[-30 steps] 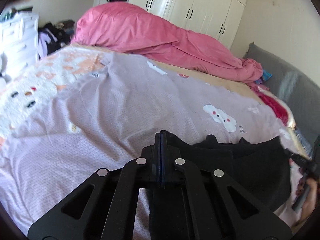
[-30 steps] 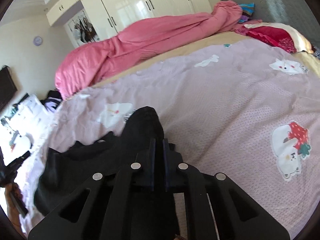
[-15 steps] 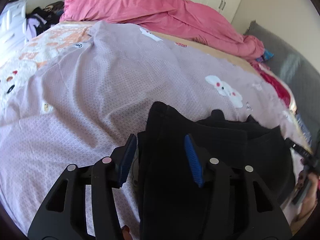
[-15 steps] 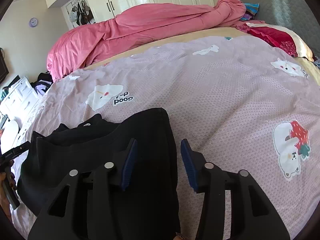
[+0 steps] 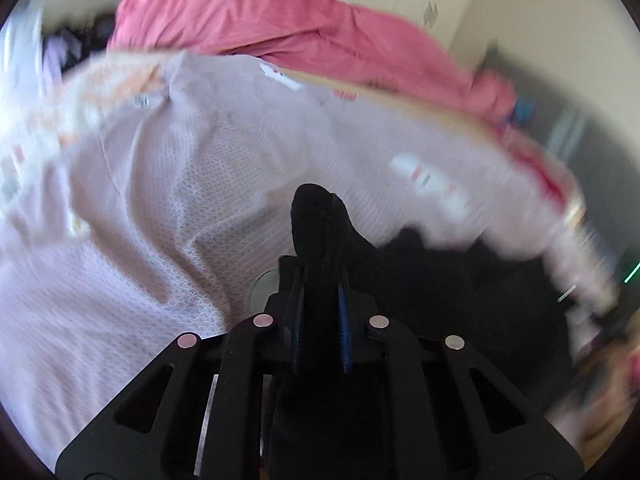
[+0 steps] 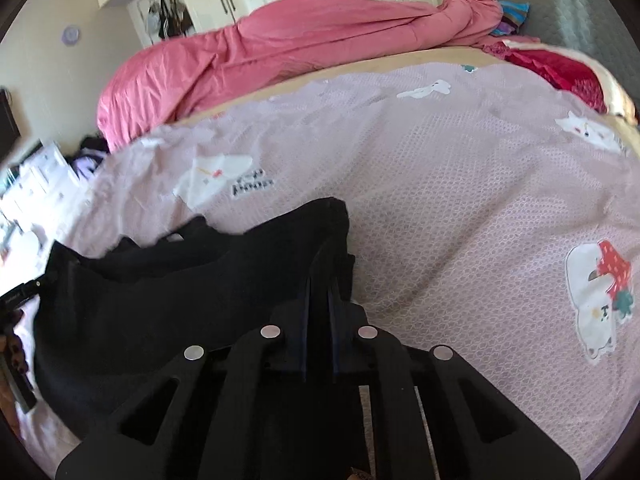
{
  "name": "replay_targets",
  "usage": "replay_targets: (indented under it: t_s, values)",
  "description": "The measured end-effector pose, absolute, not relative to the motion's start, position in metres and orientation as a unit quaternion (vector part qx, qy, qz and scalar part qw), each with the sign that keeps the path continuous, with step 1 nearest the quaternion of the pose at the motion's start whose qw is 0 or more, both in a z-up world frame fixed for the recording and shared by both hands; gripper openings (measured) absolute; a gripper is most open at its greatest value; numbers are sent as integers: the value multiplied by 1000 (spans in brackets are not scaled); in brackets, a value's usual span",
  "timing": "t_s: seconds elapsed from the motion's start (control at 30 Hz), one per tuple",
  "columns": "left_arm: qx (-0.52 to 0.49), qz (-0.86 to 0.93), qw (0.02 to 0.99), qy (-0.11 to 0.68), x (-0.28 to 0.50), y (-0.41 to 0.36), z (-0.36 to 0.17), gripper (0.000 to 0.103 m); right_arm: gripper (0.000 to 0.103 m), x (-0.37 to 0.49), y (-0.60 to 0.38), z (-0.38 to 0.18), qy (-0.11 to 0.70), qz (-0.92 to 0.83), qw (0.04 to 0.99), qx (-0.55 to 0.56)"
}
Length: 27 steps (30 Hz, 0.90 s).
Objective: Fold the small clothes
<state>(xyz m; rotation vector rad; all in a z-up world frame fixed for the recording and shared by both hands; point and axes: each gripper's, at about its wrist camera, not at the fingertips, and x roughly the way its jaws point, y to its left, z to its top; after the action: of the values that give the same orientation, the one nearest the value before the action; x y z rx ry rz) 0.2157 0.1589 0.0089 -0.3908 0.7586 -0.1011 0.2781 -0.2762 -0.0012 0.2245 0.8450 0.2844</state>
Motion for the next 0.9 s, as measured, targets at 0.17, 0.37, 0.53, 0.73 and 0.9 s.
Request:
replay_targets:
  t_s: [0.17,0.37,0.53,0.73,0.9]
  values:
    - [-346,-89,874,329,209,203,7,3,7,275,-299,9,376,137,899,178]
    - [-344,-23,855,387,218,203,-30,4,12,285,-300,-19,428,103,879,182]
    - [-323,-15,861,394,222,196,-29,13,28,282,-302,-16,428,99,881,174]
    - [-323,-4,862,390,210,197,-15,31,44,274,-301,-7,423,101,886,158]
    - [-277,12,881,383,198,184,4,56,53,261,-299,3,417,112,889,153]
